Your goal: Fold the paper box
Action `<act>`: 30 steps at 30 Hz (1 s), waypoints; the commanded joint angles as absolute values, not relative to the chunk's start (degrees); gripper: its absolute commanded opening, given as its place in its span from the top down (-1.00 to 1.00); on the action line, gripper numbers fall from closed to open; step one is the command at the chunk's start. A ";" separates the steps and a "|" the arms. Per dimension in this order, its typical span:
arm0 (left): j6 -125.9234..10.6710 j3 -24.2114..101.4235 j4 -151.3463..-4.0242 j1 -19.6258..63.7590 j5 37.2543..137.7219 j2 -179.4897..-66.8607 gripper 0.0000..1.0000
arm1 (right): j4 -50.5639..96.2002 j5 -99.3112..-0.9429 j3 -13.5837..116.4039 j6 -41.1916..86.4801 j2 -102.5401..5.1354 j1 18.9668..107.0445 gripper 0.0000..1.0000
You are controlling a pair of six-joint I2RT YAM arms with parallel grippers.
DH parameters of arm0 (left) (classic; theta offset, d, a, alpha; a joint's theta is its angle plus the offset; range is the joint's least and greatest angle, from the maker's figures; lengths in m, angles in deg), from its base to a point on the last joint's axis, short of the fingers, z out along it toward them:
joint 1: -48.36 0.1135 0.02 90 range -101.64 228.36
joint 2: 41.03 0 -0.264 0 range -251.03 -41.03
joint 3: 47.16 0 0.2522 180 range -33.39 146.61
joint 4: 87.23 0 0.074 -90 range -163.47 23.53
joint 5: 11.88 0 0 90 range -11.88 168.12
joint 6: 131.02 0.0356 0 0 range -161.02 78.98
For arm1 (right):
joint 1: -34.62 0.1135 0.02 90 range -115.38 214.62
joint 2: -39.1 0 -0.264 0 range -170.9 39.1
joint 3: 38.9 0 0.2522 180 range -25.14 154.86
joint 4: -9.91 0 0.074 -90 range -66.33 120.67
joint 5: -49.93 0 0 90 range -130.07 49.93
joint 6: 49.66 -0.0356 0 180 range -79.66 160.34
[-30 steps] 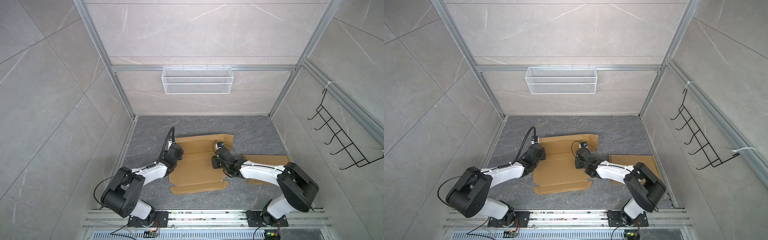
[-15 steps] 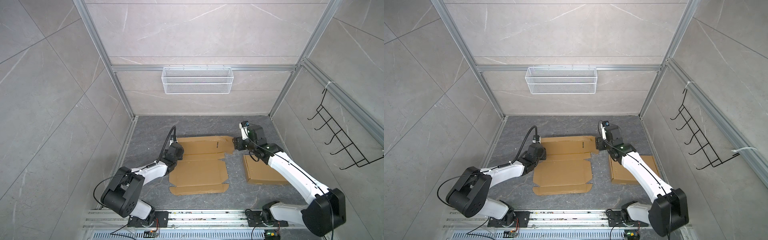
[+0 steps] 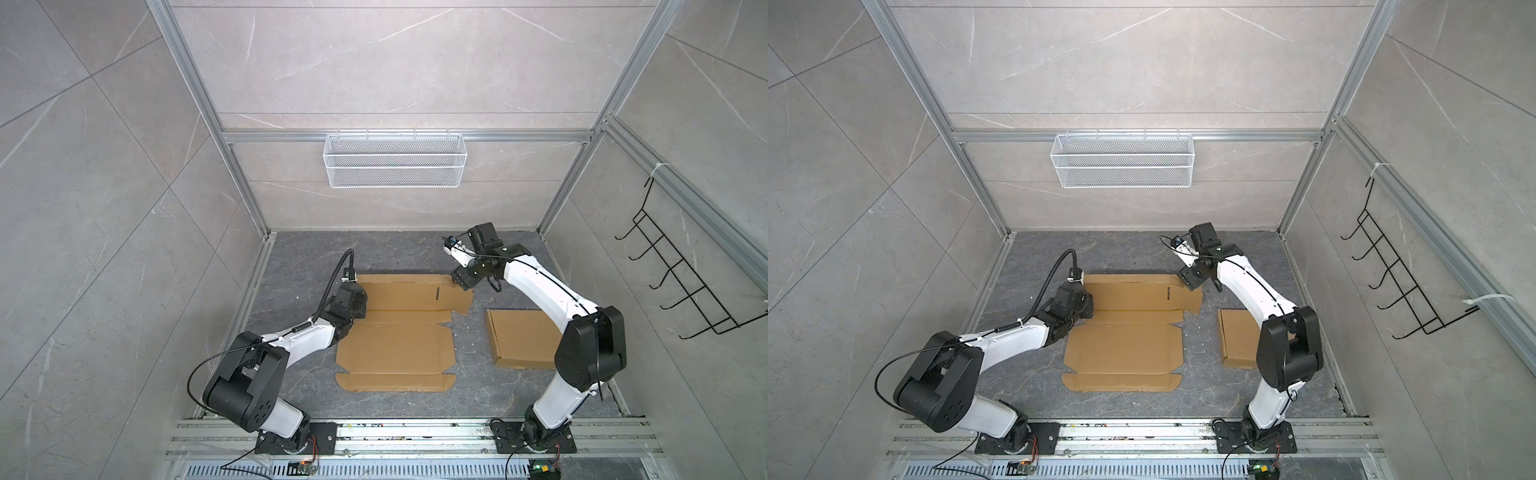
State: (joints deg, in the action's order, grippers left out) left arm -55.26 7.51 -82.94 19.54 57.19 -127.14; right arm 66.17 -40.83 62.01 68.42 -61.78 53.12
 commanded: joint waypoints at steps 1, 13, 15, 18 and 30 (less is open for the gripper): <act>-52.79 7.87 -79.15 19.68 57.70 -129.17 1.00 | 74.00 -44.05 64.58 72.95 -64.21 53.08 -0.38; -56.22 6.10 -82.12 19.62 57.96 -127.88 1.00 | 72.20 -47.48 60.27 65.95 -60.11 53.61 0.44; -56.77 5.65 -82.65 19.62 57.92 -127.61 1.00 | 71.59 -48.80 58.90 64.69 -58.33 53.83 0.57; -57.69 5.28 -83.46 19.62 57.70 -127.30 1.00 | 71.24 -49.20 56.81 63.20 -55.78 54.70 0.69; -61.26 3.33 -87.29 19.67 55.75 -124.83 1.00 | 72.87 -52.69 52.26 55.29 -48.31 58.61 0.89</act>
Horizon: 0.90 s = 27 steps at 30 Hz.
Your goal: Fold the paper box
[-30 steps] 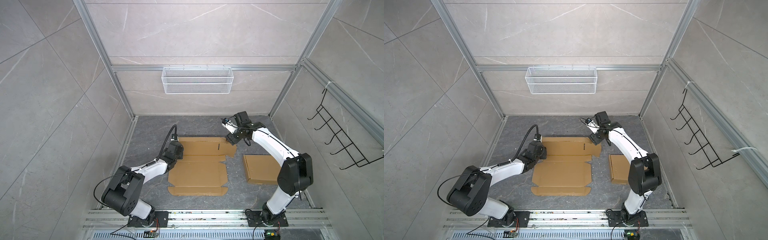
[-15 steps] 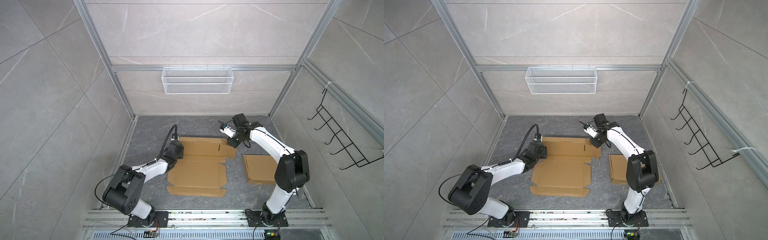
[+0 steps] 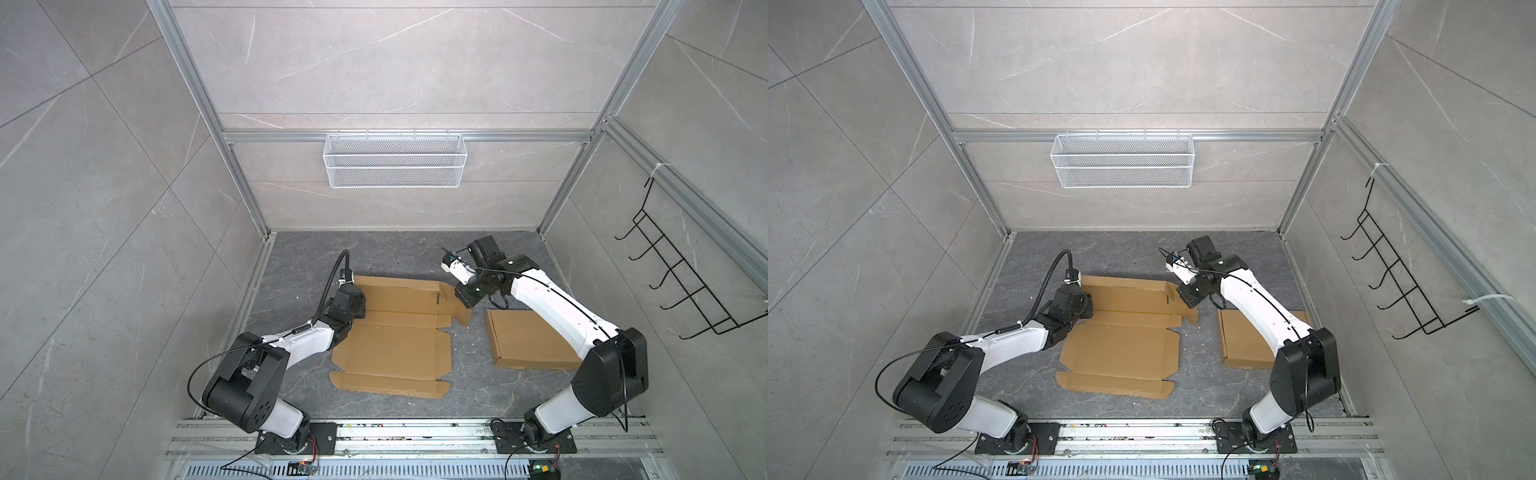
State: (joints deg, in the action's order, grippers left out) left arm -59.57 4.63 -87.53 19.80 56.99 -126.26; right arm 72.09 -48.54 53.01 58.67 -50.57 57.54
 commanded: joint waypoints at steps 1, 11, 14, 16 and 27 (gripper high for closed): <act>-61.54 2.95 -87.74 19.62 55.43 -124.66 1.00 | 73.05 -52.84 51.95 54.64 -47.82 58.70 0.89; -63.35 2.90 -87.14 19.87 57.08 -123.95 0.84 | 66.08 -48.53 46.26 48.50 -45.98 59.22 1.00; -62.76 2.82 -85.66 20.29 58.88 -122.11 0.71 | 63.96 -44.98 44.32 51.67 -45.11 59.23 1.00; -62.61 3.00 -84.32 20.67 59.62 -121.15 0.62 | 63.14 -44.73 43.99 53.09 -45.10 59.18 1.00; -60.81 6.54 -67.17 24.87 65.83 -105.87 0.04 | 63.10 -42.68 44.93 56.63 -47.56 59.40 1.00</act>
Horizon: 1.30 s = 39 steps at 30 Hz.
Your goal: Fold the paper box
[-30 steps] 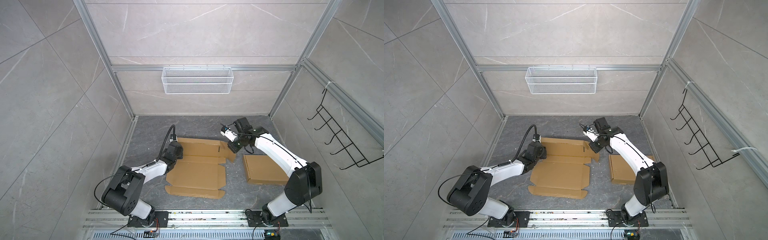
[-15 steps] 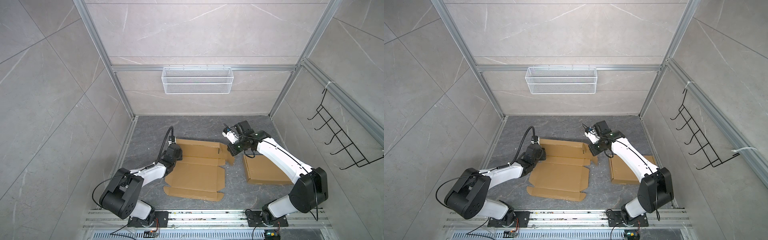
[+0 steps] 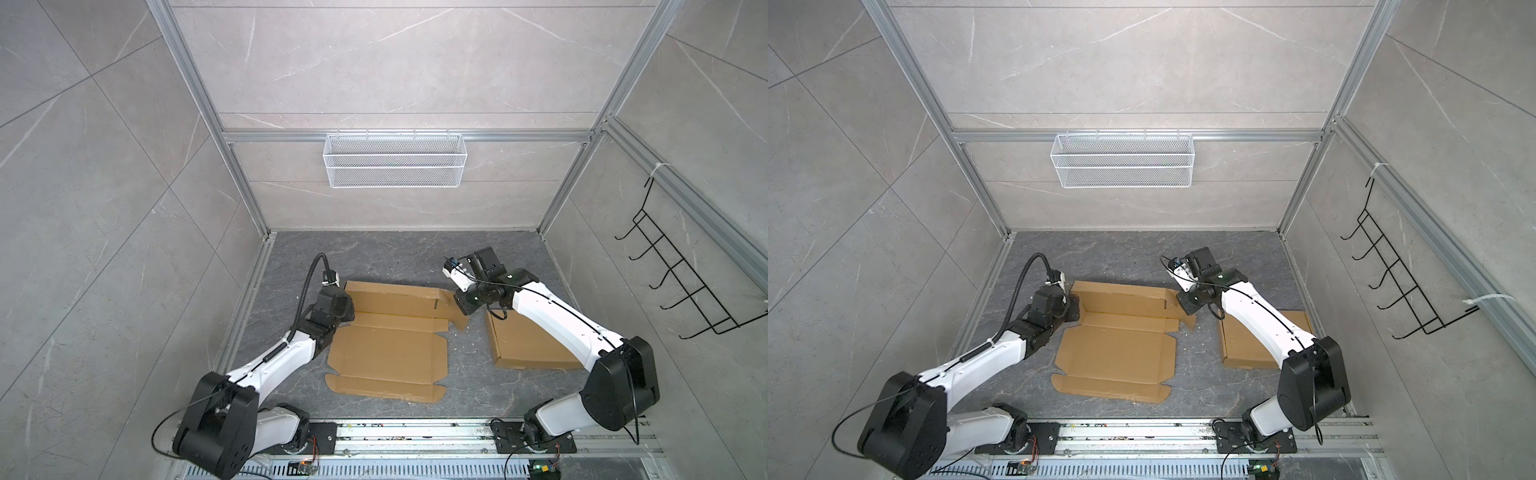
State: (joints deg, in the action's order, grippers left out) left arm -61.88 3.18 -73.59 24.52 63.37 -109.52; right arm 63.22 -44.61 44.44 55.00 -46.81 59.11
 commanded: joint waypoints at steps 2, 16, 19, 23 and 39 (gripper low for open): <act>-60.18 8.11 -62.95 24.59 67.50 -104.19 0.03 | 62.96 -42.65 45.24 56.53 -47.74 59.36 1.00; -63.08 9.11 -81.71 -8.15 78.78 -120.40 0.14 | 63.75 -44.19 46.48 53.40 -49.62 59.41 1.00; -63.24 13.81 -85.37 -11.26 82.42 -130.67 0.24 | 63.97 -44.97 47.34 52.29 -50.32 59.36 1.00; -63.86 16.87 -88.50 -13.33 85.61 -138.97 0.34 | 64.84 -45.84 49.05 50.54 -51.20 59.39 1.00; -65.09 15.21 -92.31 -13.62 78.59 -149.36 0.59 | 68.23 -53.05 48.81 35.59 -49.49 61.00 1.00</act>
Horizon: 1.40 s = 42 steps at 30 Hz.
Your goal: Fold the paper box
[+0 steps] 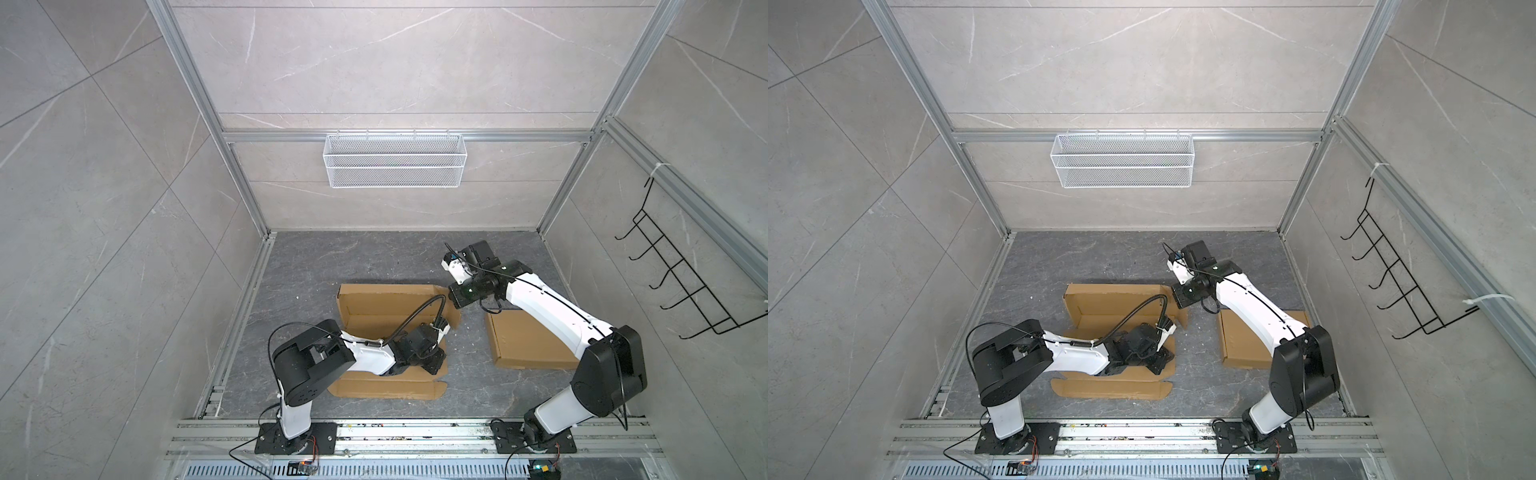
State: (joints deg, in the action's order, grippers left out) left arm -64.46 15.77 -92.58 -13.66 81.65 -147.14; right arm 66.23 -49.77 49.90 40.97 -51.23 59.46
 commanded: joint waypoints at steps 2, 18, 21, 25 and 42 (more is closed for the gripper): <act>-65.10 14.78 -93.01 -13.61 78.09 -149.23 0.61 | 67.80 -53.05 47.27 33.95 -48.40 62.09 1.00; -62.39 12.13 -90.46 -13.48 77.22 -142.54 0.52 | 61.47 -38.19 36.30 22.48 -45.46 69.73 1.00; -60.79 11.02 -87.03 -13.43 78.34 -136.99 0.39 | 61.03 -36.69 35.93 22.30 -45.45 69.77 1.00; -58.70 8.83 -82.16 -13.44 79.86 -129.76 0.25 | 60.39 -36.16 35.63 22.00 -45.63 69.86 1.00; -59.14 8.35 -41.02 15.66 74.53 -90.05 0.19 | 61.15 -35.01 36.99 21.95 -45.44 70.41 1.00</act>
State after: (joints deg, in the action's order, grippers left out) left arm -58.04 6.29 -51.68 11.47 76.58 -92.43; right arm 57.23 -36.19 38.08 22.72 -44.10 70.02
